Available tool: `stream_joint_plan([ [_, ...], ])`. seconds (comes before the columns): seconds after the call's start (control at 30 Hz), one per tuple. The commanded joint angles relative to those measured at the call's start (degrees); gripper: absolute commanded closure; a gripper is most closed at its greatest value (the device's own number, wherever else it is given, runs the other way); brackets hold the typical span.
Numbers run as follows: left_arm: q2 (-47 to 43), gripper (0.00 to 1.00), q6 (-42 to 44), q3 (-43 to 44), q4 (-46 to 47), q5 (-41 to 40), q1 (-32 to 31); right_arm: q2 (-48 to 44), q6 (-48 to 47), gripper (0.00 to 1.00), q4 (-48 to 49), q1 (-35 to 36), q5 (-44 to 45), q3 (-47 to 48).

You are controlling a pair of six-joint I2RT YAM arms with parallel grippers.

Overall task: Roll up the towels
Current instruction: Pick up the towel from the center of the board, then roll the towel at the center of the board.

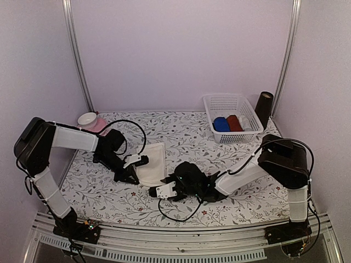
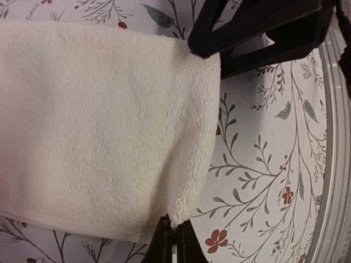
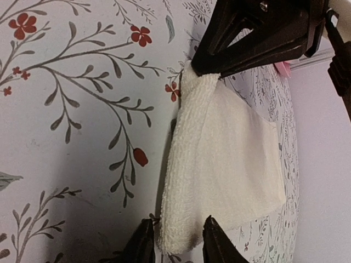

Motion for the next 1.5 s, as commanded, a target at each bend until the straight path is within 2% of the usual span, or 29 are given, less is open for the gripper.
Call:
stream_joint_plan([
  [0.0, -1.0, 1.0, 1.5, 0.0, -1.5, 2.9, 1.1, 1.9, -0.3, 0.76, -2.1, 0.3, 0.2, 0.4],
  [0.17, -1.0, 1.0, 2.2, -0.3, -1.9, 3.2, 1.3, 2.1, 1.6, 0.95, -2.1, 0.3, 0.0, 1.2],
  [0.27, -1.3, 0.95, 3.2, -0.7, -2.3, 2.6, 1.4, 2.0, 3.0, 0.97, -2.8, 0.3, 0.3, 1.8],
  [0.37, -2.3, 0.8, 4.4, -1.2, -2.8, 2.1, 1.3, 0.6, 6.0, 0.97, -5.7, 0.3, -1.6, 3.0],
  [0.47, -4.5, 0.52, 5.7, -2.0, -2.9, 1.8, 1.3, -1.5, 10.3, 0.98, -9.1, 0.2, -5.0, 3.7],
  [0.63, -10.4, 0.2, 6.8, -4.8, -0.8, 2.9, 1.1, -2.3, 17.2, 0.98, -15.8, -0.2, -8.7, 6.7],
  [0.67, -11.4, 0.15, 7.1, -5.4, -0.5, 3.4, 1.1, -2.4, 18.3, 0.97, -17.0, -0.7, -10.0, 7.4],
  [0.77, -13.3, 0.07, 7.6, -7.4, 1.0, 3.9, 0.7, -2.6, 22.7, 0.97, -19.6, -2.1, -14.2, 8.4],
  [0.9, -12.8, 0.09, 8.2, -8.2, 1.6, 2.9, 0.2, -1.8, 26.7, 0.98, -23.7, -3.6, -18.9, 12.8],
  [1.03, -10.7, 0.15, 8.2, -8.2, 1.7, 2.0, 0.0, -0.9, 29.9, 0.98, -27.0, -5.4, -23.1, 15.7],
  [1.33, -9.8, 0.38, 5.6, -8.3, 5.1, -0.4, 0.0, 1.2, 34.0, 0.97, -31.5, -8.7, -30.3, 19.7],
  [1.47, -8.7, 0.51, 4.2, -8.1, 6.6, -1.4, 0.4, 2.0, 34.6, 0.98, -32.8, -9.4, -31.7, 20.7],
])
